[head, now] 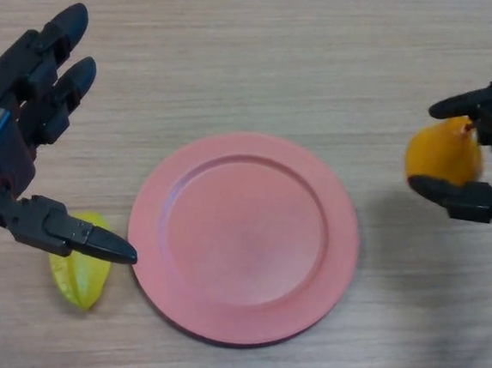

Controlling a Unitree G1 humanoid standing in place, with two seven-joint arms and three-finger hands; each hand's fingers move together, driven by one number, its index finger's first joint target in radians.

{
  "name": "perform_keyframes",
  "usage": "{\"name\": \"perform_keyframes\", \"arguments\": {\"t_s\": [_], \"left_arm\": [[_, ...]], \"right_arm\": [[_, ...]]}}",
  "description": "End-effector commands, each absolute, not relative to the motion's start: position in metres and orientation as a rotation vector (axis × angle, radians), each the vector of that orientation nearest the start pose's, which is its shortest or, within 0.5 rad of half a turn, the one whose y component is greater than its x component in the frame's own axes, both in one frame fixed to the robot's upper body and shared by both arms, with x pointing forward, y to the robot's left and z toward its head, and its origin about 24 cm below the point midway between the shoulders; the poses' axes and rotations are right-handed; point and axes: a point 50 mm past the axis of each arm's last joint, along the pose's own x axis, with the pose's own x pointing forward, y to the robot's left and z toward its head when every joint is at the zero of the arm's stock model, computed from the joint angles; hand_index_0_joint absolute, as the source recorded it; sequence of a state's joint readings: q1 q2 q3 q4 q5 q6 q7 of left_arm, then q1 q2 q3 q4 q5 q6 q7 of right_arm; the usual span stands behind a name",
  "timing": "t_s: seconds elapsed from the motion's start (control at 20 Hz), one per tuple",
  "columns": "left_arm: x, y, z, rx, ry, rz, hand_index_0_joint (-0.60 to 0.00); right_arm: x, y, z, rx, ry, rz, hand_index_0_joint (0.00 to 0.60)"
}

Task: Pick up the yellow pear and place it on the plate

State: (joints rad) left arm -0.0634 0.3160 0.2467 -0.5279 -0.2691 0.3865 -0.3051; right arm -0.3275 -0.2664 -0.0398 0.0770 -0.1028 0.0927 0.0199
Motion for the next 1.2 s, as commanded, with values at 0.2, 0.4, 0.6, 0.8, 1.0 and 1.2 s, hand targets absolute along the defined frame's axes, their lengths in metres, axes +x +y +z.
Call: {"name": "perform_keyframes", "arguments": {"t_s": [0.2, 0.4, 0.6, 0.8, 1.0, 1.2], "left_arm": [[0.234, 0.214, 0.193, 0.173, -0.428, -0.195, 0.0], [0.232, 0.215, 0.191, 0.17, -0.414, -0.201, 0.0], [0.23, 0.219, 0.191, 0.167, -0.397, -0.196, 0.0], [0.229, 0.224, 0.191, 0.175, -0.408, -0.173, 0.0], [0.229, 0.225, 0.191, 0.174, -0.414, -0.165, 0.0], [0.229, 0.223, 0.189, 0.175, -0.417, -0.161, 0.0]], "right_arm": [[0.299, -0.14, 0.147, -0.24, -0.357, 0.034, 0.6], [0.294, -0.109, 0.126, -0.178, -0.344, 0.017, 0.6], [0.287, -0.092, 0.112, -0.12, -0.343, 0.024, 0.6], [0.282, -0.083, 0.101, -0.044, -0.286, 0.039, 0.6], [0.274, -0.074, 0.092, 0.015, -0.158, 0.154, 0.6], [0.27, -0.069, 0.087, -0.003, -0.11, 0.225, 0.399]]}}
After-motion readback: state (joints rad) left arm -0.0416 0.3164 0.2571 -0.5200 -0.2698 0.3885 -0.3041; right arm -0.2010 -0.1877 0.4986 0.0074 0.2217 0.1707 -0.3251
